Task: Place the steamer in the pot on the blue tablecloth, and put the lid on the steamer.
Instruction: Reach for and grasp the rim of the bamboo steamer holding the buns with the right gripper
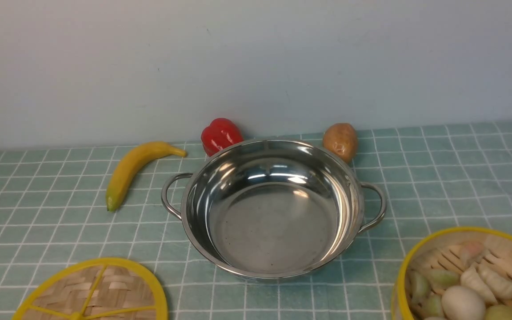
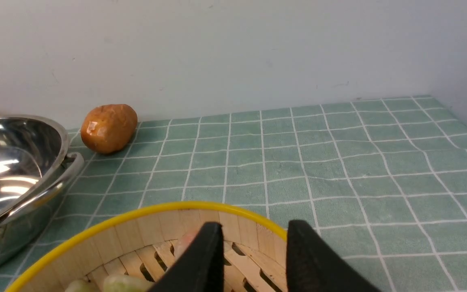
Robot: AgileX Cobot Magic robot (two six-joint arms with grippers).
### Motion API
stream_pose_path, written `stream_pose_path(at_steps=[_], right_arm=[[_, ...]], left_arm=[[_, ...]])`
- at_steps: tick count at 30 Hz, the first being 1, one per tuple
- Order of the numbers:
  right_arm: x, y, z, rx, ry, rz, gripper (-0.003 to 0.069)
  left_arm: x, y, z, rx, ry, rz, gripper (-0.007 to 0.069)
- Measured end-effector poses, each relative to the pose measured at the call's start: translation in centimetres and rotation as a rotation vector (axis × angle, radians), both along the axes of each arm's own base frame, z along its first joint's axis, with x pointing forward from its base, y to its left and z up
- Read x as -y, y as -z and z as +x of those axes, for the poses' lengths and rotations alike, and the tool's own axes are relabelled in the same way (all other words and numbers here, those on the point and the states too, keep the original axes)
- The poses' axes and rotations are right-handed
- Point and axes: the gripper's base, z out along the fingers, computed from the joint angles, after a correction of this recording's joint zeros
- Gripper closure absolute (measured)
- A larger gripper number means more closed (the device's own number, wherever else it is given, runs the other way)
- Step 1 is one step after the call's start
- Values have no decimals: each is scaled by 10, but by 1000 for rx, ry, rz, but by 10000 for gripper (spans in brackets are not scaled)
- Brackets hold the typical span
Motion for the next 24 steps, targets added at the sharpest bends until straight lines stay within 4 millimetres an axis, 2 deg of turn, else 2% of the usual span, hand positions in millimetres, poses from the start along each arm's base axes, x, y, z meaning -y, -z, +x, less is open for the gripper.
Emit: stream_pose_path(at_steps=[3, 6, 7, 10, 15, 22, 24], right_arm=[[0, 0, 0, 0, 0, 0, 419], [0, 0, 0, 0, 0, 0, 419], [0, 0, 0, 0, 0, 0, 419], [0, 0, 0, 0, 0, 0, 419], [0, 0, 0, 0, 0, 0, 419], [0, 0, 0, 0, 0, 0, 419], [0, 0, 0, 0, 0, 0, 419]], left_arm=[[0, 0, 0, 4, 0, -2, 382], [2, -3, 1, 49, 0, -88, 382], [4, -8, 2, 110, -1, -205, 382], [5, -17, 3, 220, 0, -347, 382], [3, -32, 3, 392, -4, -486, 382], [2, -48, 0, 471, 1, -559, 382], [5, -70, -3, 447, 22, -552, 382]])
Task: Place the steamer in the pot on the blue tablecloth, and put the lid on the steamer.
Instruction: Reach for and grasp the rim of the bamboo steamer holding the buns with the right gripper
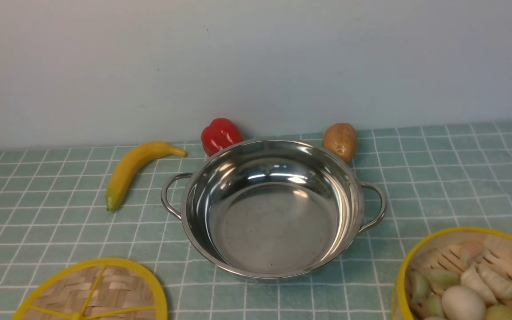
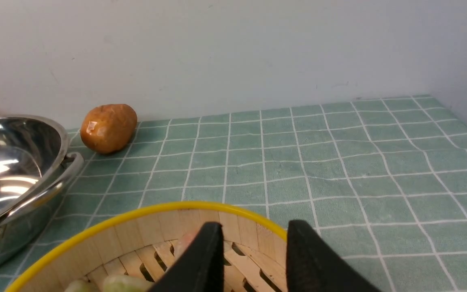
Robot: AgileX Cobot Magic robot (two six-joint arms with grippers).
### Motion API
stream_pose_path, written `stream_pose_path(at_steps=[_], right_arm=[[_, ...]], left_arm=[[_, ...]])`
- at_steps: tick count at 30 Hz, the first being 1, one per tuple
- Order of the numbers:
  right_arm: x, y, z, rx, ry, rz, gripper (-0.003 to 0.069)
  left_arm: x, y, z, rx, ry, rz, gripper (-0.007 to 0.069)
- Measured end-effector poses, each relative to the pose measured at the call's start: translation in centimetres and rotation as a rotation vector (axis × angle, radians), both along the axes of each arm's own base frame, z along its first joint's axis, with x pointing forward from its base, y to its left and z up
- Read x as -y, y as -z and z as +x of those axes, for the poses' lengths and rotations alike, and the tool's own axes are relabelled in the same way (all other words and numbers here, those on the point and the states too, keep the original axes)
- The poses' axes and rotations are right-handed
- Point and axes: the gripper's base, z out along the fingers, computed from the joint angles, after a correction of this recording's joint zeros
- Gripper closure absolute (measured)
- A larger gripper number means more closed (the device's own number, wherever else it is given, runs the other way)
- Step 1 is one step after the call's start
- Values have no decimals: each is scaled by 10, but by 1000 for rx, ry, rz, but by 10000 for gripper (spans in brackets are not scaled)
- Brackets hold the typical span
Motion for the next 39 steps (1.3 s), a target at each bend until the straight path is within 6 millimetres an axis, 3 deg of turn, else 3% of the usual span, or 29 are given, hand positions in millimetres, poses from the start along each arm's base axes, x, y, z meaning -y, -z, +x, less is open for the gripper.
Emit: stream_pose_path(at_steps=[4, 8, 30, 32, 34, 39], right_arm=[[0, 0, 0, 0, 0, 0, 419], [0, 0, 0, 0, 0, 0, 419], [0, -2, 0, 22, -1, 15, 419], [-1, -7, 1, 81, -1, 109, 419], [-1, -18, 1, 206, 5, 351, 419], [3, -30, 0, 354, 22, 684, 419]], left_arm=[[3, -16, 3, -124, 28, 72, 382], [4, -16, 7, -192, 42, 76, 382], [1, -26, 7, -85, 6, 100, 382], [1, -26, 7, -85, 6, 100, 382], [1, -26, 7, -85, 6, 100, 382], [1, -26, 7, -85, 6, 100, 382]])
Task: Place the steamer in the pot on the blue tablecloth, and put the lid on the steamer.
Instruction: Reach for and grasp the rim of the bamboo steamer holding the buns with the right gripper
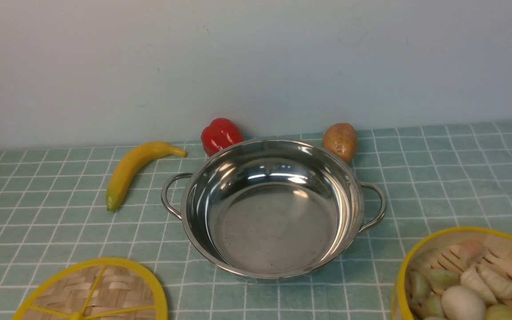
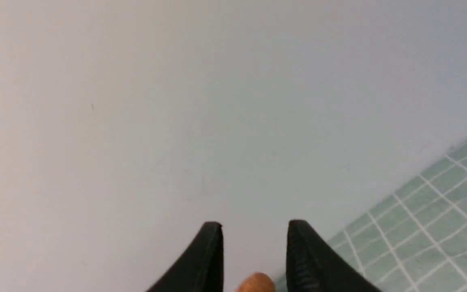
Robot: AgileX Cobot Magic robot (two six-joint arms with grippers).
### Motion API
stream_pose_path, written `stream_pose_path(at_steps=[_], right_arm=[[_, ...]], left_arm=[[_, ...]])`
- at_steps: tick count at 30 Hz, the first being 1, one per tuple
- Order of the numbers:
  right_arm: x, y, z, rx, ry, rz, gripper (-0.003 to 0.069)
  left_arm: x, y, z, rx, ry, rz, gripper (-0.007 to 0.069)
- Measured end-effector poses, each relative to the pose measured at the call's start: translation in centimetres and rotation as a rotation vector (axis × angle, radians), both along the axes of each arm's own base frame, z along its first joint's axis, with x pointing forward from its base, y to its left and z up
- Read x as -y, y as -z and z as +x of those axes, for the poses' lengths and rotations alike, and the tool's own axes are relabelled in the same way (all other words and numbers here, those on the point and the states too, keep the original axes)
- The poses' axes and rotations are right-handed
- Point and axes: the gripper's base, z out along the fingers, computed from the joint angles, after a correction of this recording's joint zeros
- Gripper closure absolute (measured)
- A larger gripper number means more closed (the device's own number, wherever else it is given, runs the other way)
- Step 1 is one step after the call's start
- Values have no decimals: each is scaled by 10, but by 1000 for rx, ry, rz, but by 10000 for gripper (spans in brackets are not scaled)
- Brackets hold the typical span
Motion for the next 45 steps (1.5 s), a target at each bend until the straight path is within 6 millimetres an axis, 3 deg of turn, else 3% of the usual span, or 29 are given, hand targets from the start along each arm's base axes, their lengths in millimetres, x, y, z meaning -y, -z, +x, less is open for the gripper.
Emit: stream_pose_path(at_steps=[4, 8, 10, 15, 21, 24, 27, 35, 40, 45], right_arm=[[1, 0, 0, 9, -20, 193, 419], [-7, 6, 0, -118, -109, 182, 419], [-14, -6, -3, -164, -183, 60, 419], [-27, -56, -10, -222, -367, -300, 419], [-40, -80, 5, -410, -553, -594, 419], [-48, -80, 27, -662, -732, -882, 419], [-52, -75, 45, -837, -850, -1008, 419], [-67, -37, 102, -1146, -1156, -1152, 419], [-78, -22, 109, -1172, -1276, -1194, 413], [-92, -21, 103, -1118, -1337, -1321, 363]], left_arm=[[0, 0, 0, 0, -1, 7, 382], [0, 0, 0, -1, -2, 24, 382], [0, 0, 0, -1, -2, 32, 382], [0, 0, 0, -1, -3, 38, 382], [0, 0, 0, -1, -3, 39, 382], [0, 0, 0, -1, -3, 39, 382], [0, 0, 0, -1, -3, 39, 382], [0, 0, 0, -1, -3, 40, 382], [0, 0, 0, -1, -3, 42, 382], [0, 0, 0, -1, -3, 44, 382]])
